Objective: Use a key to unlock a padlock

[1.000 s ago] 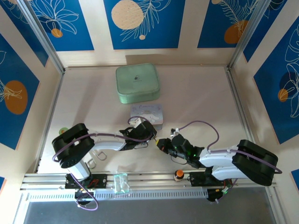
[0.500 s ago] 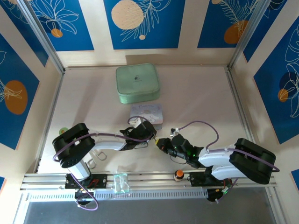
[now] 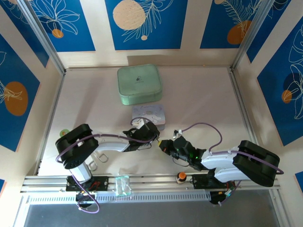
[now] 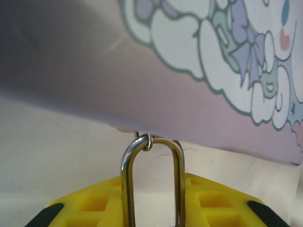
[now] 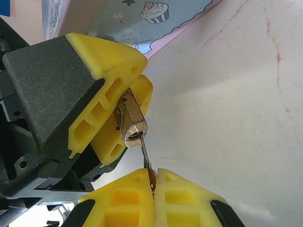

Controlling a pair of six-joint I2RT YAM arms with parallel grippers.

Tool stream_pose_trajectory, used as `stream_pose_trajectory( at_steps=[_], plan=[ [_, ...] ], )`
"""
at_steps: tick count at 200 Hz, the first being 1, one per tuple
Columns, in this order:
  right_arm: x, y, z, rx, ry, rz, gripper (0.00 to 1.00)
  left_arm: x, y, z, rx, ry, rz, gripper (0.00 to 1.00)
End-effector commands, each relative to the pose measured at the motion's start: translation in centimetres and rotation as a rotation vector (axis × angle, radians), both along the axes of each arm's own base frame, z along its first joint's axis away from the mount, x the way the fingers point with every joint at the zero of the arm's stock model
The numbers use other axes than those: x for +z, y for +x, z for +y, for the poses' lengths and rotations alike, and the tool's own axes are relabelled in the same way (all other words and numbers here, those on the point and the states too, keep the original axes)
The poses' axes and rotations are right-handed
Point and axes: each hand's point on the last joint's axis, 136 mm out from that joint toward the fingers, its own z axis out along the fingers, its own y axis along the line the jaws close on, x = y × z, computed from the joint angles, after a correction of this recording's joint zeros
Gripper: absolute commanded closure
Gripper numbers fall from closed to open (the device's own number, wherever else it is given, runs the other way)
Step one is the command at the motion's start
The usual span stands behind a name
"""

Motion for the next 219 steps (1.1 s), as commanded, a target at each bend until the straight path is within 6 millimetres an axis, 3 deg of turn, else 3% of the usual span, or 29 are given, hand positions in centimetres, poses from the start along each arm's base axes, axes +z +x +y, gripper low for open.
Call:
stream_pose_trajectory(
  at_steps=[1,82,128,166,219],
  plan=[
    [1.2,0.9,-0.3,-0.057,0.042,-0.042,1.0,1.3,-0.6,-2.2,-0.036,-0.072,0.001,1.0],
    [1.9,1.2,-0.6,-0.061,0.025,-0.067,1.0,1.5,-0.6,-2.4,-0.056,-0.04,0.002,1.0],
    [1.2,1.3,-0.4,-0.065,0.028,-0.042,1.0,2.2,-0.9,-2.8,-0.069,-0.051,-0.009,1.0],
    [3.1,1.9,1.7,0.015,0.085,-0.096,1.0,2.5,-1.4,-4.2,-0.098,-0.114,0.001,1.0],
    [3.4,3.1,1.6,0.07,0.112,-0.101,1.0,2.8,-2.4,-4.8,-0.129,-0.167,0.026,1.0]
  ],
)
